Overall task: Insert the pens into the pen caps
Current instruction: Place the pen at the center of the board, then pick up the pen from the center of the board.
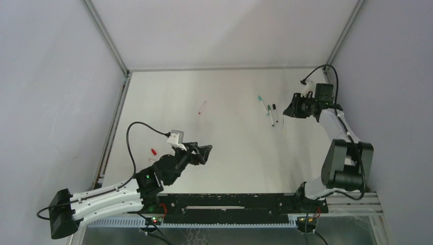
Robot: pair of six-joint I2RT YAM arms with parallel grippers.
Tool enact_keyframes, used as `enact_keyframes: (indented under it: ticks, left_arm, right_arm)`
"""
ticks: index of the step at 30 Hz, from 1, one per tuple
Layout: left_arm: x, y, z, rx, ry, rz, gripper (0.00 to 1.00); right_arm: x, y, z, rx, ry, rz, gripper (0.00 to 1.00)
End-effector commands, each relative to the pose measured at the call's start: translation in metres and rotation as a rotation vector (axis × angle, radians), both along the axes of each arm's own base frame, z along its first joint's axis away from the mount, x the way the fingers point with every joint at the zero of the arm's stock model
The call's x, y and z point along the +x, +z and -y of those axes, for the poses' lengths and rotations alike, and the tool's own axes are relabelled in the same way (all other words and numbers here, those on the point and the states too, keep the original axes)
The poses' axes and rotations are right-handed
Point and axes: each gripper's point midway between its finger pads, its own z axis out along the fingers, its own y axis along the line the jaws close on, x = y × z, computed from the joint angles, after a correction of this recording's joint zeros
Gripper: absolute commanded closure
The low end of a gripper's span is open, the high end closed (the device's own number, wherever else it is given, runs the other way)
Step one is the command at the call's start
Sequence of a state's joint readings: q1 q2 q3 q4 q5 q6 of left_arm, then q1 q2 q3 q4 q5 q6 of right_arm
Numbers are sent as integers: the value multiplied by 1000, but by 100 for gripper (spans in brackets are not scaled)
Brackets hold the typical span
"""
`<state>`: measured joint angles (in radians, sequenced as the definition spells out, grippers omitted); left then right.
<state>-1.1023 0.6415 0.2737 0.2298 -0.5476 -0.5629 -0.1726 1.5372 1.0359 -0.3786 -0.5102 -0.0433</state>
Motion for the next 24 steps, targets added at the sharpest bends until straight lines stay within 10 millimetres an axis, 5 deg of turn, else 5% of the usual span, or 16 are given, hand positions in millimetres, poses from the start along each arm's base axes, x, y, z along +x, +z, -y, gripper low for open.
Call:
enact_keyframes:
  ticks: [1, 7, 14, 18, 24]
  left_arm:
    - [10, -3, -17, -19, 99, -31, 21]
    - [19, -22, -37, -26, 177, -101, 20]
    - [26, -47, -65, -37, 279, -228, 22]
    - [24, -62, -81, -104, 354, -323, 25]
    - [20, -80, -109, -172, 483, -433, 29]
  right_arm:
    - [-12, 72, -23, 45, 151, 195, 61]
    - [-52, 143, -58, 74, 349, 423, 61]
    - [-101, 192, -126, 159, 657, 607, 61]
    - [-130, 180, -160, 172, 869, 632, 60]
    - [-131, 136, -161, 211, 900, 567, 61]
